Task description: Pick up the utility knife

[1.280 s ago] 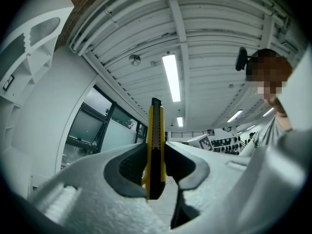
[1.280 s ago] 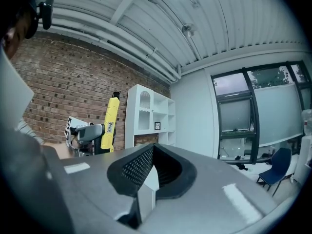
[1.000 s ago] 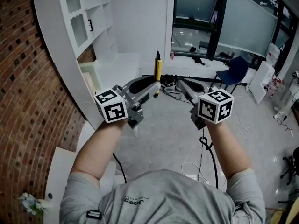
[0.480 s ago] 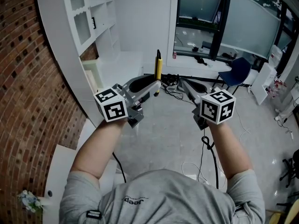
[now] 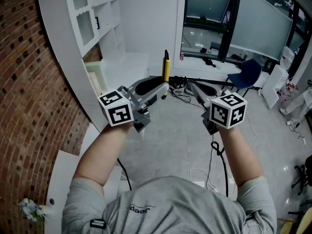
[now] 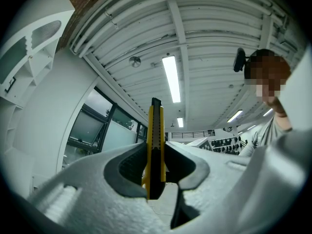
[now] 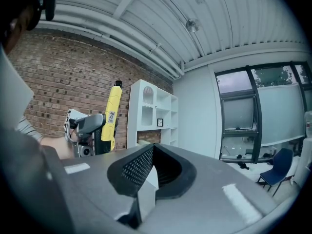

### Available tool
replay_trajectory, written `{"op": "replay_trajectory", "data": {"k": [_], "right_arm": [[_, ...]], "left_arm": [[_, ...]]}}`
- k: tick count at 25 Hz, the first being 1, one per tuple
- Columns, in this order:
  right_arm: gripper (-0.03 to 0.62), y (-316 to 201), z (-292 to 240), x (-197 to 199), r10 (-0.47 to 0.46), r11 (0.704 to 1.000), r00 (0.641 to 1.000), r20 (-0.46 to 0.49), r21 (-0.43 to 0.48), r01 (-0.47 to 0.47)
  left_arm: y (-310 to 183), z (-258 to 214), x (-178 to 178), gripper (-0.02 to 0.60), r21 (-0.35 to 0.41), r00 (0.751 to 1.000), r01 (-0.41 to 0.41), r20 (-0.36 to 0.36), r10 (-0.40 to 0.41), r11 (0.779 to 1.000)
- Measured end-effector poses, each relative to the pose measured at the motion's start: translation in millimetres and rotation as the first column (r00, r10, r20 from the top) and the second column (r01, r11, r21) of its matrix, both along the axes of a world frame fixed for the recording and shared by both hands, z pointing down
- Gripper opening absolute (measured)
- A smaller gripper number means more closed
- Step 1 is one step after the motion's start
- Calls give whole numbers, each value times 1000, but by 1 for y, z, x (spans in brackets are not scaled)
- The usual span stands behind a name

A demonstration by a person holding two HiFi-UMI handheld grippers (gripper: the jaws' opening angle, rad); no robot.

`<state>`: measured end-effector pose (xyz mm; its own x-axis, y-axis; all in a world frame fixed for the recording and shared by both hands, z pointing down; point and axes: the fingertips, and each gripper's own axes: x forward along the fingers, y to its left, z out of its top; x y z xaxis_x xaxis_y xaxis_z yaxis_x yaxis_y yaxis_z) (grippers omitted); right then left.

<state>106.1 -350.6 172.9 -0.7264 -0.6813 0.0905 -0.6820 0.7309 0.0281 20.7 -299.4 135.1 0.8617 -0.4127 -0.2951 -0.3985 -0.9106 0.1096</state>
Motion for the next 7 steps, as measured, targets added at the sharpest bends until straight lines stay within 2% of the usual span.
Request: {"op": "replay_trajectory", "data": {"k": [7], "right_arm": [[8,0,-3,3,2,1000,1000,-1,1,-2]], "left_arm": [[0,-3,4,117,0,1000,-6,0,6,1000]]}}
